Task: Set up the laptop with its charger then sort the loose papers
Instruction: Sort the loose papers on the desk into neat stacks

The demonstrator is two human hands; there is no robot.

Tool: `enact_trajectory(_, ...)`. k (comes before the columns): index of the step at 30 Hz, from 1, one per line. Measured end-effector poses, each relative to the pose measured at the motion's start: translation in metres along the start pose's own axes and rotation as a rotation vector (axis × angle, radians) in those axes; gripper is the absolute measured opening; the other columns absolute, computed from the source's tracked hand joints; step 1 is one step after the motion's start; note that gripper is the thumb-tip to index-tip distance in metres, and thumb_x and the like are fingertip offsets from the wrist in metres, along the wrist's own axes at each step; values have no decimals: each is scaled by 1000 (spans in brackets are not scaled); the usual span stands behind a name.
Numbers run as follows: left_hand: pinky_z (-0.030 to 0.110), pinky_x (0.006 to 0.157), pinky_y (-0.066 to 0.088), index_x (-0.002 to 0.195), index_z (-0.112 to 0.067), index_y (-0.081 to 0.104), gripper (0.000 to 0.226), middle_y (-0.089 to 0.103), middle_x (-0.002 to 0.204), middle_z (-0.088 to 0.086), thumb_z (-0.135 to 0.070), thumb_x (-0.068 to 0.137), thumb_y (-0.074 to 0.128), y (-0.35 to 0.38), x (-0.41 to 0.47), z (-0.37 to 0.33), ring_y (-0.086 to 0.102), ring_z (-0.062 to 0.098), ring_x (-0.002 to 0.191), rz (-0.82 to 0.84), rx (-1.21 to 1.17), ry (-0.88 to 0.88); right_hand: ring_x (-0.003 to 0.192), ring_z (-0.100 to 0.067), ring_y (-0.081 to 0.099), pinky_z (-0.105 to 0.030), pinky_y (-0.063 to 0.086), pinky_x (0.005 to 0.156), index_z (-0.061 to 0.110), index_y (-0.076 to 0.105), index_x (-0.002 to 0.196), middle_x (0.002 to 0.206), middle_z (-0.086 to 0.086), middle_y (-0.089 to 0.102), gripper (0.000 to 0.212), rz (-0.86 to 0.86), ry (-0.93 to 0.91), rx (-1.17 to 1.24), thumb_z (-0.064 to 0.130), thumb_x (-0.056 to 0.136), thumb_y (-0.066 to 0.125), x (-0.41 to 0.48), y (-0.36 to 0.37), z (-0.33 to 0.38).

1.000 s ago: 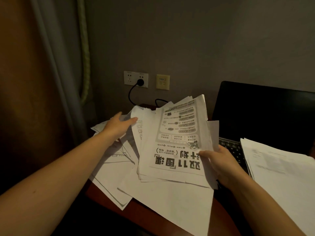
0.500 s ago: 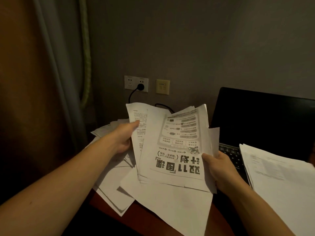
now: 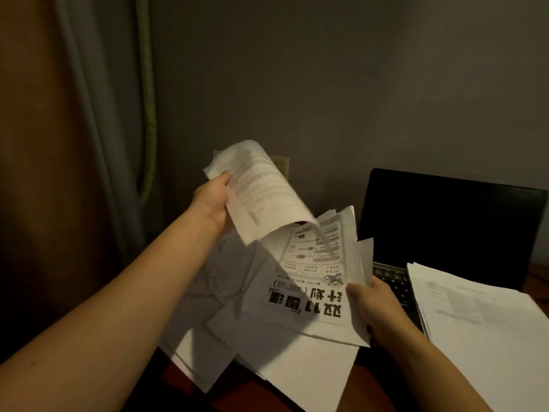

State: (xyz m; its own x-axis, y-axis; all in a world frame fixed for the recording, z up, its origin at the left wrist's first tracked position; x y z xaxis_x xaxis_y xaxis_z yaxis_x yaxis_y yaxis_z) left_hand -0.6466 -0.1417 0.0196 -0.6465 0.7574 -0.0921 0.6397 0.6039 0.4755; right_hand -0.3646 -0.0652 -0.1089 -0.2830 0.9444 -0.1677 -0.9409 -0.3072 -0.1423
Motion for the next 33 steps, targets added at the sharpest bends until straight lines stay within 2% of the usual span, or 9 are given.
enact_trajectory(5,42,74,61,117,-12,66,24,74,106,11,-27,105,51,11,-11,38,74,28,91,93,431,-13,92,-38,62,-41,55,77,2,55,131,105,-20,65,30,-25,40,330,9,105,42,-2,-6,-2)
enact_trajectory(8,37,75,56,130,-13,62,29,70,119,9,-22,105,51,0,0,77,69,27,100,120,709,15,71,-27,67,-29,55,53,9,59,123,87,-11,69,43,52,111,562,44,105,42,-2,-3,0)
enact_trajectory(10,33,76,55,130,-17,60,30,69,121,3,-19,100,58,-7,5,97,67,20,96,143,916,81,68,-29,72,-34,58,53,11,66,113,82,-10,74,53,127,136,496,57,101,43,1,-2,1)
enact_trajectory(14,26,80,49,138,-24,50,53,62,119,-10,-12,90,68,-12,8,107,59,10,102,201,1075,281,88,-28,76,-38,62,69,7,68,118,99,-8,78,28,241,75,154,26,98,61,5,5,-2)
enact_trajectory(17,39,86,56,139,-37,43,63,63,121,-10,-28,82,69,-12,7,106,61,15,105,244,1252,391,82,-20,76,-26,59,60,10,67,113,98,-5,78,20,182,-3,-28,4,94,64,8,4,-3)
enact_trajectory(19,41,90,53,139,-33,42,67,59,125,-7,-38,78,71,-15,9,104,58,21,112,198,1349,397,89,-23,75,-37,62,75,14,65,116,104,-5,76,28,156,-22,-46,2,91,66,10,2,-1)
enact_trajectory(21,34,94,48,141,-24,42,66,54,127,-6,-38,86,74,-21,12,103,54,20,115,151,1307,325,95,-27,74,-48,60,87,18,62,120,108,-6,75,34,147,-63,-39,2,90,68,11,1,3)
enact_trajectory(27,27,80,54,132,-26,55,35,69,120,-7,-24,99,63,-23,11,95,67,11,102,232,615,76,93,-30,75,-51,61,80,13,61,120,105,-9,76,32,211,-188,100,2,91,67,-5,3,23)
enact_trajectory(33,43,89,58,125,-27,56,38,73,115,-1,-9,93,67,-17,-7,50,72,20,104,326,459,188,97,-30,74,-53,59,87,5,66,115,106,-9,76,27,213,-208,154,-4,89,64,-12,7,34)
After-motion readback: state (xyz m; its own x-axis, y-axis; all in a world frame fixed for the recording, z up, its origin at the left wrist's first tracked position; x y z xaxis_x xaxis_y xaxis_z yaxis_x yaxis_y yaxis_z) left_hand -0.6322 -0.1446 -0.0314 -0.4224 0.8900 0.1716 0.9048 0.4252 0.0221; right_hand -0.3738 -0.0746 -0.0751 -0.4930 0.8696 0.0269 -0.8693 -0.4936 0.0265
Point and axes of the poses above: each hand's wrist, its own x-axis towards the middle knuckle, its own y-axis out of the palm, z = x × y, the point moved 7 cm from there along x, towards the middle knuckle
